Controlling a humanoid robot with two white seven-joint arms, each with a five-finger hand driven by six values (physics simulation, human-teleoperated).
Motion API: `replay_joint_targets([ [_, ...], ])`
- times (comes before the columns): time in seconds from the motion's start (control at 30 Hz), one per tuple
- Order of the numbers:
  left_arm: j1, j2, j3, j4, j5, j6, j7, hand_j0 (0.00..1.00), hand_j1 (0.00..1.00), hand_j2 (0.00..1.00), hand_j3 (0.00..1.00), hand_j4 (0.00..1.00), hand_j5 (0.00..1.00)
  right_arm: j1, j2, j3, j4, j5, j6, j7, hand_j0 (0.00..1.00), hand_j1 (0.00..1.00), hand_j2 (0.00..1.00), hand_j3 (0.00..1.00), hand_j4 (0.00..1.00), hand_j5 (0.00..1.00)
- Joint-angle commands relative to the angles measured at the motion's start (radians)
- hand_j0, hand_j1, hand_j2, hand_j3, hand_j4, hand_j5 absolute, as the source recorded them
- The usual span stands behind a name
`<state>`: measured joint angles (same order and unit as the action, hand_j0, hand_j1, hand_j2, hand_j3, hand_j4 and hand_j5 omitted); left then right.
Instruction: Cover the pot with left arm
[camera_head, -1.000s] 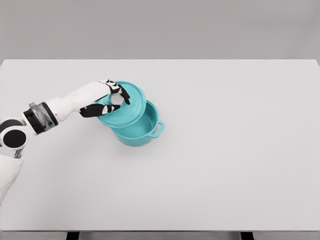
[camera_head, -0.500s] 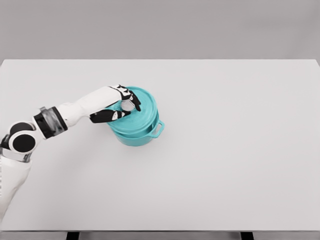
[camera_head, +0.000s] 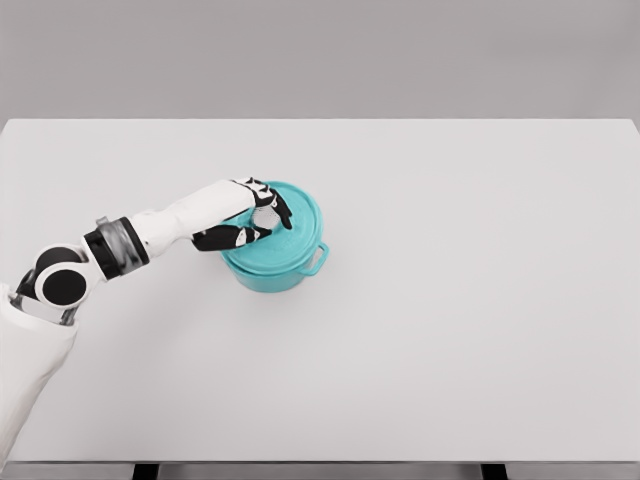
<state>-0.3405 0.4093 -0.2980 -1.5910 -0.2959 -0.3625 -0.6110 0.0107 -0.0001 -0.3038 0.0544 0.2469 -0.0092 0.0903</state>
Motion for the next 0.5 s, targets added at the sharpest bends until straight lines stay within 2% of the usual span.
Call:
replay_joint_targets([
  [0.0,0.000,0.000,0.000,0.016,0.006,0.002,0.000,0.50,0.50,0.50,0.50,0.50,0.50,0.000,0.000,0.000,0.001,0.000,0.000,0.000,1.00,1.00,1.00,1.00,1.00,1.00],
  [0.47,-0.002,0.000,-0.001,0.049,0.006,0.002,0.000,0.50,0.50,0.50,0.50,0.50,0.50,0.000,0.000,0.000,0.001,0.000,0.000,0.000,1.00,1.00,1.00,1.00,1.00,1.00],
])
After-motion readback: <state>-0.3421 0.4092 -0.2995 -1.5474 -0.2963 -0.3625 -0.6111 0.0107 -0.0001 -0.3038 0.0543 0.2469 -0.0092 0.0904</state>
